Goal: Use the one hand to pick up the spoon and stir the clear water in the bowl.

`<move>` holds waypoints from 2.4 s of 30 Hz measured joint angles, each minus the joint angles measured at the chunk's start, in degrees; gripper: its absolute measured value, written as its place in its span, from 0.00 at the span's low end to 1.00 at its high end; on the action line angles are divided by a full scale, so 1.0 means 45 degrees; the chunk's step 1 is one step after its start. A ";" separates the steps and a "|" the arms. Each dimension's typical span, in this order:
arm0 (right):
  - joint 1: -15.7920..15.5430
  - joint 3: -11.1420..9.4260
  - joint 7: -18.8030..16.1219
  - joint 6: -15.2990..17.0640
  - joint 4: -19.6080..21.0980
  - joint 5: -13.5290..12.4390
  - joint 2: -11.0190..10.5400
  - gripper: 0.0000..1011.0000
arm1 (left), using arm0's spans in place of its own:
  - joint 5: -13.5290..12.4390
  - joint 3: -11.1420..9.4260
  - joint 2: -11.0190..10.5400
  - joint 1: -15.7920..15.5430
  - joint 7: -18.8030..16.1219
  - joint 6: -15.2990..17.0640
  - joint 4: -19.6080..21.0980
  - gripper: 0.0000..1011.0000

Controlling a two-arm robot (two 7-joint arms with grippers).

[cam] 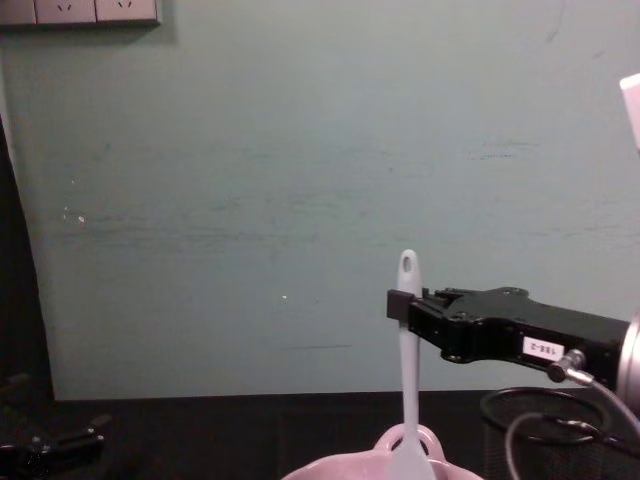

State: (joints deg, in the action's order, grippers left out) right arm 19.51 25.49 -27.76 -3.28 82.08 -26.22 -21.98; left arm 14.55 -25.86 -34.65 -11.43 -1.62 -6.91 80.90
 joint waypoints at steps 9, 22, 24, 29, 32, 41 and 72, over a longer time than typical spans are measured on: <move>-0.0784 -0.0172 0.0044 0.0191 0.1006 0.0164 -0.0420 0.12 | 0.0000 0.0000 0.0000 0.0000 0.0000 0.0000 -0.0001 0.99; -0.1240 0.0433 -0.0517 0.0383 0.1992 0.0078 -0.0339 0.12 | 0.0000 0.0001 0.0000 -0.0001 0.0000 0.0001 -0.0001 0.99; -0.1169 0.0542 -0.0566 0.0362 0.1967 0.0032 -0.0231 0.12 | 0.0000 0.0000 0.0000 0.0000 0.0000 0.0000 -0.0001 0.99; -0.0900 0.0724 -0.0640 0.0259 0.1610 -0.0015 0.0057 0.12 | 0.0000 0.0000 0.0000 0.0000 0.0000 0.0001 -0.0001 0.99; -0.0679 0.0763 -0.0654 0.0158 0.1225 -0.0085 0.0261 0.12 | 0.0000 0.0001 0.0000 0.0000 0.0000 0.0000 0.0000 0.99; -0.0146 0.0486 -0.0208 -0.0038 0.0154 0.0041 0.0572 0.12 | 0.0000 0.0000 0.0000 0.0000 0.0000 0.0000 -0.0001 0.99; -0.1398 -0.0124 0.0287 0.0384 0.2201 0.1236 -0.0372 0.12 | 0.0000 0.0000 0.0000 0.0000 0.0000 0.0001 -0.0001 0.99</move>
State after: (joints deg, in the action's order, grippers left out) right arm 13.22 24.93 -26.47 -1.55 91.99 -20.66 -23.65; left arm 14.55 -25.86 -34.65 -11.43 -1.62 -6.91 80.90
